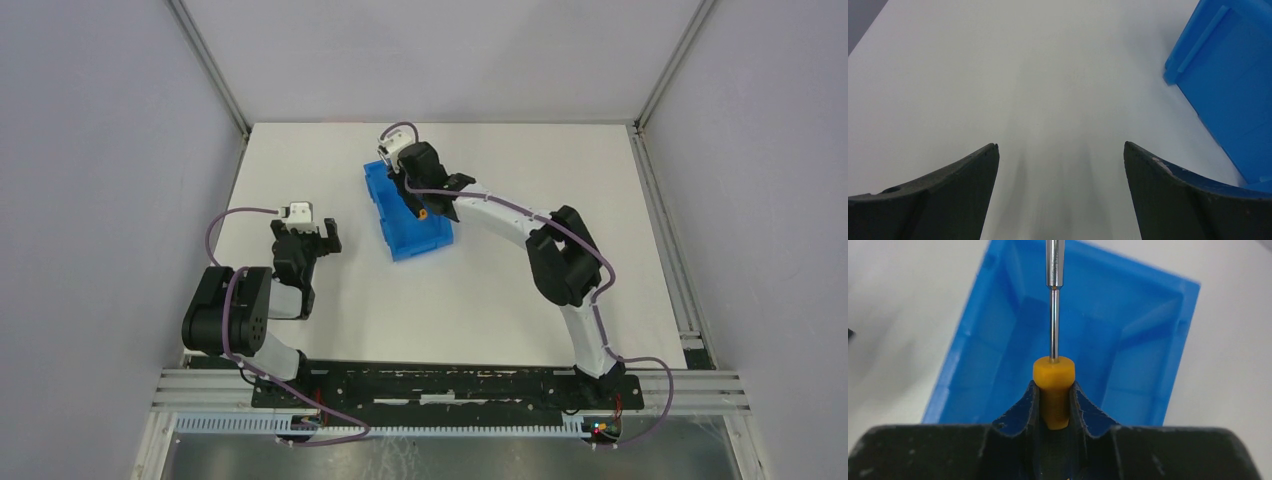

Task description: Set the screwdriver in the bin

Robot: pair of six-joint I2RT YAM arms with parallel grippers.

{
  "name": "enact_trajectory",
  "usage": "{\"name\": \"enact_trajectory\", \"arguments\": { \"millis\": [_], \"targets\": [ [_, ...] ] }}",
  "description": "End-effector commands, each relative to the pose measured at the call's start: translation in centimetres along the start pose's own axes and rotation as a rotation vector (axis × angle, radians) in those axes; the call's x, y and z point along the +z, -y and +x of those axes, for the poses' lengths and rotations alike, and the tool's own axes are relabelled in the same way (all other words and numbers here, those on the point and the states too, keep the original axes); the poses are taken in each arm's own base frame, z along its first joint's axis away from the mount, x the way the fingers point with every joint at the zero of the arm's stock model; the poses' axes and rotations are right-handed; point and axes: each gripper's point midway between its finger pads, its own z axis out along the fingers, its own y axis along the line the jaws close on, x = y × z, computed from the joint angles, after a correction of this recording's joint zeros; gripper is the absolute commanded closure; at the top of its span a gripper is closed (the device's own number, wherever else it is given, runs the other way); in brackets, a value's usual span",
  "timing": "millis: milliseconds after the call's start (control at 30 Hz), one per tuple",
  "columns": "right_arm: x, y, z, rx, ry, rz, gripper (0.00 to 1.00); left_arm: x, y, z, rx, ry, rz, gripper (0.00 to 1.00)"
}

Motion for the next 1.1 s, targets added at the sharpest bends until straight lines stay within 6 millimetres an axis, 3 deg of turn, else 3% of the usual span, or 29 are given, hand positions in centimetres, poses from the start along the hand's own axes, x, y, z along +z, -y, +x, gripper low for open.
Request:
{"name": "enact_trajectory", "arguments": {
  "millis": [0, 100, 200, 300, 367, 500, 600, 667, 700, 733, 833, 900, 1067],
  "targets": [
    [0.6, 0.5, 1.9, -0.047, -0.021, 0.056, 1.0, 0.1, 0.0, -1.3, -0.024, 0.045, 0.002, 0.0],
    [1.7, -0.6, 3.9, -0.066, -0.075, 0.02, 1.0, 0.1, 0.0, -1.4, -0.024, 0.045, 0.003, 0.0],
    [2.6, -1.8, 4.3, -0.045, -0.096, -0.013, 0.72, 0.1, 0.0, -1.4, -0.024, 0.045, 0.003, 0.0],
    [2.4, -0.8, 3.7, -0.024, -0.096, 0.047, 0.47, 0.1, 0.0, -1.3, -0.024, 0.044, 0.002, 0.0],
    [1.5, -0.2, 2.2, -0.02, -0.07, 0.073, 0.38, 0.1, 0.1, -1.3, -0.024, 0.044, 0.003, 0.0],
    [-2.4, 0.7, -3.9, -0.009, 0.04, 0.092, 0.37, 0.1, 0.0, -1.3, -0.024, 0.044, 0.003, 0.0],
    [-7.2, 1.2, -8.9, -0.005, 0.159, 0.076, 0.34, 0.1, 0.0, -1.3, -0.024, 0.045, 0.002, 0.0],
    [-10.4, 1.7, -10.9, -0.007, 0.232, 0.072, 0.09, 0.1, 0.0, -1.4, -0.024, 0.045, 0.002, 0.0],
    [-12.2, 1.9, -11.5, -0.001, 0.266, 0.066, 0.02, 0.1, 0.0, -1.4, -0.024, 0.045, 0.002, 0.0],
    [-13.5, 2.2, -11.6, -0.028, 0.283, 0.067, 0.02, 0.1, 0.0, -1.3, -0.024, 0.044, 0.002, 0.0],
    [-18.1, 4.2, -10.8, -0.016, 0.319, 0.132, 0.02, 0.1, 0.0, -1.4, -0.024, 0.045, 0.002, 0.0],
    [-20.6, 5.7, -9.3, 0.0, 0.323, 0.191, 0.02, 0.1, 0.0, -1.3, -0.023, 0.044, 0.002, 0.0],
    [-24.6, 8.5, -1.5, 0.047, 0.32, 0.31, 0.02, 0.1, 0.0, -1.3, -0.024, 0.045, 0.003, 0.0]
  ]
}}
